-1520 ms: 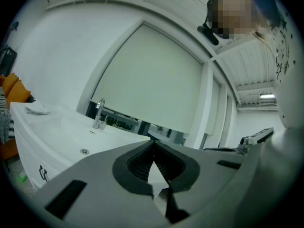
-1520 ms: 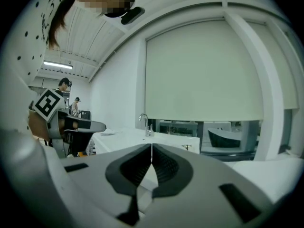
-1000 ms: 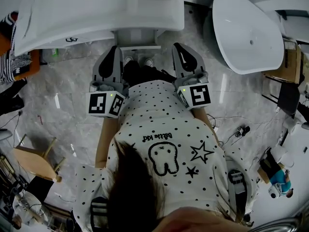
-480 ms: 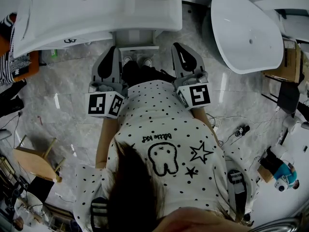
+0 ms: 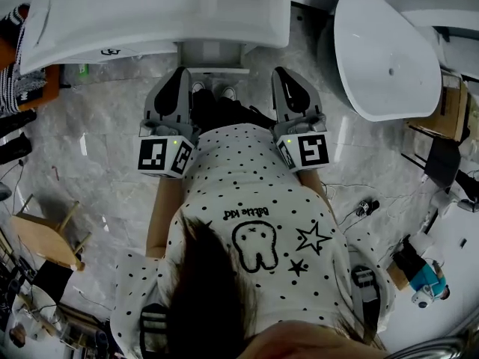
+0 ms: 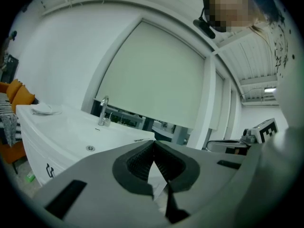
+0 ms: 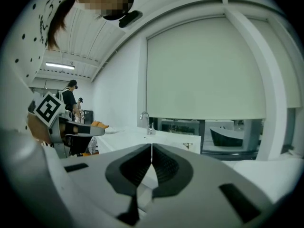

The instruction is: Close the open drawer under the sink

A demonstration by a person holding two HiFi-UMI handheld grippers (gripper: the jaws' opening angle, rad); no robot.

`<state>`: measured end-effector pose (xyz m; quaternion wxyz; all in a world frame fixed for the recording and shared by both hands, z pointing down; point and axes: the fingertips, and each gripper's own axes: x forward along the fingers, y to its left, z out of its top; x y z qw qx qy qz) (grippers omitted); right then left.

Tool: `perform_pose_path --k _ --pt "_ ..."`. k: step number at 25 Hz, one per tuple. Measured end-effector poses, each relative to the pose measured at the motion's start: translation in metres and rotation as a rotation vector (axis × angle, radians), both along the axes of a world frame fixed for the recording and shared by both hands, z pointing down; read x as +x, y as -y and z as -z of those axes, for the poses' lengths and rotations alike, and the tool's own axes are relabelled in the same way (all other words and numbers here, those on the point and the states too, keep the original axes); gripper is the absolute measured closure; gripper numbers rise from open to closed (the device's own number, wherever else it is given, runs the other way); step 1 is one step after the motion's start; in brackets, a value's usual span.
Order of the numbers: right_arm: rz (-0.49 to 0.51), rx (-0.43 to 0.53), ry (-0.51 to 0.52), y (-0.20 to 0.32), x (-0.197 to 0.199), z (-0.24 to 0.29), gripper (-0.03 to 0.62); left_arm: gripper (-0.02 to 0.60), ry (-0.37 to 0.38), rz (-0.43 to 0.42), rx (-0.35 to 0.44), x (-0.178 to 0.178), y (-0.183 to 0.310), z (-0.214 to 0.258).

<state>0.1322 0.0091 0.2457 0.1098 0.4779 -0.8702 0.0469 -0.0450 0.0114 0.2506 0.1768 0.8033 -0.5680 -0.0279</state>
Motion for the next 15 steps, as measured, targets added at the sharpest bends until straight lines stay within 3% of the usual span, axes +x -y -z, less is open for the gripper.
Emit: perform_pose_path --k 15 --pt "0.083 -0.076 0.001 -0.002 -0.027 -0.022 0.579 0.574 0.078 0.078 -0.095 -0.038 -0.003 -0.05"
